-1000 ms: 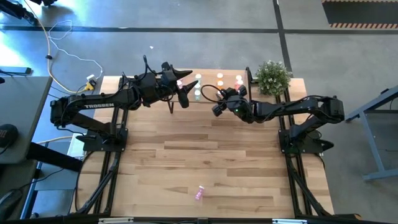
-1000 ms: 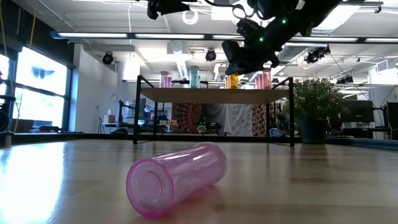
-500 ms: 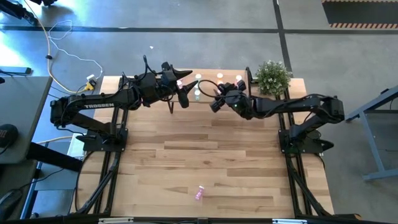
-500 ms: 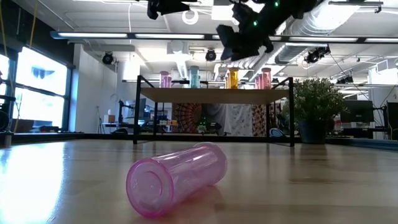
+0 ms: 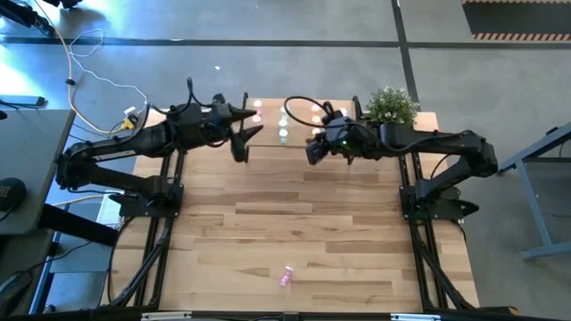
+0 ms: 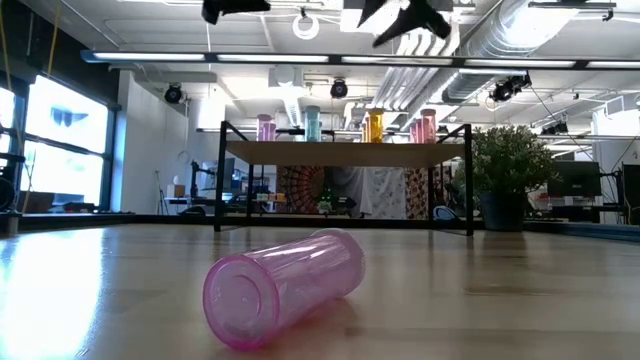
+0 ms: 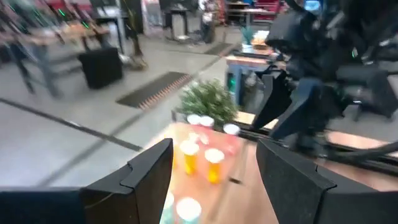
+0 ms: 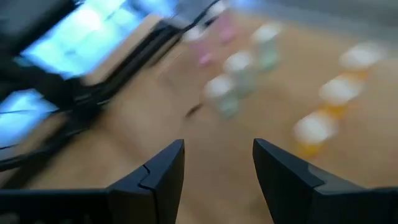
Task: Pick and place medicine bottles onto shelf by color
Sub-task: Put the violet pill bottle on the shelf aligned with the other violet pill bottles
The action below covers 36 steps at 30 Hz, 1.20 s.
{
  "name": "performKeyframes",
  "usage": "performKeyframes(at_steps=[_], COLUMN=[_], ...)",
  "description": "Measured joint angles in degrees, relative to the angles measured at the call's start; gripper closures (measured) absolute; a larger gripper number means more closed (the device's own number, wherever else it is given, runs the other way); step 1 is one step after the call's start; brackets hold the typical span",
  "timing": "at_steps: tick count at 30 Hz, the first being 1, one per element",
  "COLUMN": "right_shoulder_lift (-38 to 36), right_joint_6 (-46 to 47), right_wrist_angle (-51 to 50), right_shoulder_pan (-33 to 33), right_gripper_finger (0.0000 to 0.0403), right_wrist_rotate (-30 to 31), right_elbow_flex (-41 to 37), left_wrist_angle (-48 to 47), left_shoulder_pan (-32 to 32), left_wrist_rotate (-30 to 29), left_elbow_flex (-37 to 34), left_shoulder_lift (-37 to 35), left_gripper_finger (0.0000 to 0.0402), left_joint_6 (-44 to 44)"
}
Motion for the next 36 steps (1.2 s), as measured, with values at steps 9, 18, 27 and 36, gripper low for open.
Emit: performKeyframes(at_steps=[9, 18, 27, 36], right_shoulder_lift=[0.0, 0.02, 0.22, 3.33], right_joint_6=[14.9, 32.92, 51.94, 49.16], right_wrist_angle=[-1.14, -0.66, 12.25, 27.11], right_shoulder_pan=[8.7, 19.7, 26.93, 31.9], right_gripper_finger=[0.0221, 0.0221, 0.0221, 0.0221], right_wrist_rotate=[-19.64, -21.24, -20.19, -8.34], right_elbow_flex=[2.66, -1.91, -8.51, -5.06], left_wrist_angle=[-18.7, -27.81, -29.27, -29.62], left_shoulder_pan=[-4.3, -14.62, -19.95, -21.57], left_wrist_rotate=[1.6, -0.64, -3.14, -3.15], left_elbow_flex=[0.0, 0.0, 0.0, 0.0], left_shoulder_lift=[-4.21, -4.16, -4.09, -4.09], left_gripper_finger=[0.0181, 0.0181, 0.0181, 0.0181], left_joint_6=[-13.01, -21.47, -23.29, -22.66])
